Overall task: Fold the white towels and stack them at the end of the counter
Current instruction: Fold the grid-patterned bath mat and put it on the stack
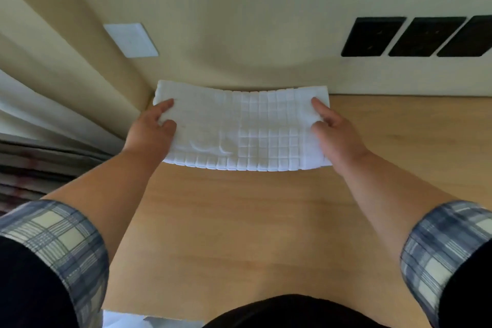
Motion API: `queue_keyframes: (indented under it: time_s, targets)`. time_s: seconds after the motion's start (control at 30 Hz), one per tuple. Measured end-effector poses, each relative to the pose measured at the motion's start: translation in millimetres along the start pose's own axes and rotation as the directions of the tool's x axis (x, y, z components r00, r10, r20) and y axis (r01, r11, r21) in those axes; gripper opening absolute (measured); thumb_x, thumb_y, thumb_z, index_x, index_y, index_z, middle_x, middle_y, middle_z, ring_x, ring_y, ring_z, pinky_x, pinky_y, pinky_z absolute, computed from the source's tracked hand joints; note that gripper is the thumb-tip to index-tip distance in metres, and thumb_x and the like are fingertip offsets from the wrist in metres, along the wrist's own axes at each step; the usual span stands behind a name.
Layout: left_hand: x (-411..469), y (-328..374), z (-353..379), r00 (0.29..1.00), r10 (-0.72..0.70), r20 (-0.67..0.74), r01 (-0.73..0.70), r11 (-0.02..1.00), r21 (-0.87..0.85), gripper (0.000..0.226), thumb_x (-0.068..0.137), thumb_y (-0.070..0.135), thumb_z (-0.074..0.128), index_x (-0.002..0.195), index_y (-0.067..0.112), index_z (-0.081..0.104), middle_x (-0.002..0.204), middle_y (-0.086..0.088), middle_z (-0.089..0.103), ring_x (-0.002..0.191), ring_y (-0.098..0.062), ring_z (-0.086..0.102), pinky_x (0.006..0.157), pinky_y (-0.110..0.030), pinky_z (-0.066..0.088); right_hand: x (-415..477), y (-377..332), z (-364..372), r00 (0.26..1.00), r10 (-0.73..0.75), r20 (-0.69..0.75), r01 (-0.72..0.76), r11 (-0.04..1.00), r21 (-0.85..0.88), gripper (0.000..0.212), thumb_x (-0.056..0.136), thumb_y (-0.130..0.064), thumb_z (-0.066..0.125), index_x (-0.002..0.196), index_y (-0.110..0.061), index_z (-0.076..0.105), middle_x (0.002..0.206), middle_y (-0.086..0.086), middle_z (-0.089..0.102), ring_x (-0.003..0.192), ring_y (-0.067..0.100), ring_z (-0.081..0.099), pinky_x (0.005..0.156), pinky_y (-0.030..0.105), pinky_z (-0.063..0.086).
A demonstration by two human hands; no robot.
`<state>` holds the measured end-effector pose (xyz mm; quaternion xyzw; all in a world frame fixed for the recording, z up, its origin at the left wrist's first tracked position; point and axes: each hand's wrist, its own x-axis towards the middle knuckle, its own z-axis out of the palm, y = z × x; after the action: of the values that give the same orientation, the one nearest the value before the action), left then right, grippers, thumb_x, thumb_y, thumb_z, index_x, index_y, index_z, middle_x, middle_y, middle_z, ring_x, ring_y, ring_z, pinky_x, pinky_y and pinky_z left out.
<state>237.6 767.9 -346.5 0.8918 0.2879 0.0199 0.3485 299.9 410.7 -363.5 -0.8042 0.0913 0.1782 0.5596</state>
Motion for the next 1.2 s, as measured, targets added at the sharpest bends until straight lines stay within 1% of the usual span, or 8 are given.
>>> queue_keyframes:
  time_s: [0.1, 0.13, 0.2, 0.3, 0.37, 0.63, 0.77, 1.2]
  targets:
    - [35, -20, -8, 1.0, -0.009, -0.007, 0.009, 1.0, 0.012, 0.049, 0.091, 0.028, 0.046, 0.132, 0.056, 0.048, 0.131, 0.0, 0.054, 0.095, -0.022, 0.056, 0.083, -0.032, 0.046, 23, -8, 30, 0.999, 0.044, -0.004, -0.044, 0.999, 0.005, 0.064, 0.078, -0.028, 0.04, 0.132, -0.062, 0.049, 0.089, -0.046, 0.06, 0.058, -0.004, 0.043, 0.063, 0.019, 0.055]
    - [44, -25, -8, 1.0, -0.016, -0.003, 0.016, 1.0, 0.006, 0.048, 0.092, 0.028, 0.046, 0.131, 0.055, 0.049, 0.13, 0.002, 0.054, 0.096, -0.023, 0.055, 0.084, -0.033, 0.046, 28, -11, 38, 0.998, 0.057, 0.004, -0.057, 0.998, 0.002, 0.064, 0.08, -0.026, 0.038, 0.132, -0.061, 0.048, 0.08, -0.052, 0.056, 0.109, 0.012, 0.046, 0.087, 0.028, 0.049]
    - [61, -31, -2, 1.0, -0.023, 0.019, 0.023, 1.0, 0.011, 0.048, 0.092, 0.026, 0.046, 0.132, 0.053, 0.051, 0.122, 0.005, 0.054, 0.093, -0.022, 0.055, 0.082, -0.031, 0.045, 39, -11, 51, 0.996, 0.085, 0.007, -0.085, 0.996, -0.011, 0.064, 0.08, -0.024, 0.037, 0.132, -0.061, 0.049, 0.074, -0.056, 0.052, 0.112, 0.025, 0.06, 0.092, 0.042, 0.053]
    - [78, -40, 15, 0.997, -0.034, 0.067, 0.033, 0.999, 0.008, 0.047, 0.093, 0.023, 0.045, 0.132, 0.048, 0.052, 0.116, 0.006, 0.053, 0.091, -0.023, 0.056, 0.081, -0.03, 0.044, 50, -6, 62, 0.993, 0.118, -0.011, -0.118, 0.992, -0.047, 0.071, 0.076, -0.024, 0.035, 0.138, -0.057, 0.045, 0.111, -0.032, 0.063, 0.056, 0.009, 0.064, 0.045, 0.016, 0.035]
    - [86, -48, 24, 0.993, -0.049, 0.106, 0.047, 0.999, 0.013, 0.046, 0.094, 0.022, 0.045, 0.132, 0.046, 0.051, 0.119, 0.003, 0.053, 0.092, -0.025, 0.056, 0.081, -0.031, 0.044, 54, 6, 65, 0.989, 0.148, -0.013, -0.149, 0.986, -0.082, 0.075, 0.075, -0.02, 0.034, 0.141, -0.056, 0.04, 0.129, -0.006, 0.06, 0.036, 0.002, 0.045, 0.038, 0.017, 0.034]
    - [89, -62, 32, 0.998, -0.056, 0.028, 0.057, 0.998, -0.031, 0.04, 0.089, 0.023, 0.042, 0.123, 0.044, 0.05, 0.089, 0.002, 0.058, 0.065, -0.014, 0.053, 0.053, -0.025, 0.037, 56, 7, 76, 0.995, 0.038, -0.093, -0.035, 0.999, 0.033, 0.072, 0.076, -0.02, 0.037, 0.138, -0.056, 0.045, 0.153, -0.013, 0.042, 0.053, -0.005, 0.049, 0.042, 0.011, 0.039]
    - [93, -68, 26, 0.999, -0.035, 0.004, 0.035, 0.999, -0.005, 0.04, 0.088, 0.022, 0.04, 0.122, 0.041, 0.05, 0.105, -0.009, 0.06, 0.06, -0.018, 0.053, 0.052, -0.026, 0.038, 61, 6, 78, 0.993, 0.092, -0.077, -0.096, 0.994, -0.057, 0.073, 0.081, -0.014, 0.038, 0.143, -0.054, 0.039, 0.156, -0.008, 0.038, 0.037, 0.003, 0.046, 0.038, 0.018, 0.038]
    - [94, -64, 17, 0.996, 0.033, -0.079, -0.028, 0.997, 0.066, 0.043, 0.087, 0.025, 0.037, 0.127, 0.038, 0.046, 0.13, -0.009, 0.053, 0.092, -0.033, 0.057, 0.08, -0.041, 0.049, 55, 13, 88, 0.982, 0.058, -0.182, -0.049, 0.997, 0.054, 0.057, 0.087, -0.023, 0.041, 0.137, -0.05, 0.051, 0.084, -0.02, 0.053, 0.04, 0.0, 0.043, 0.039, 0.017, 0.037]
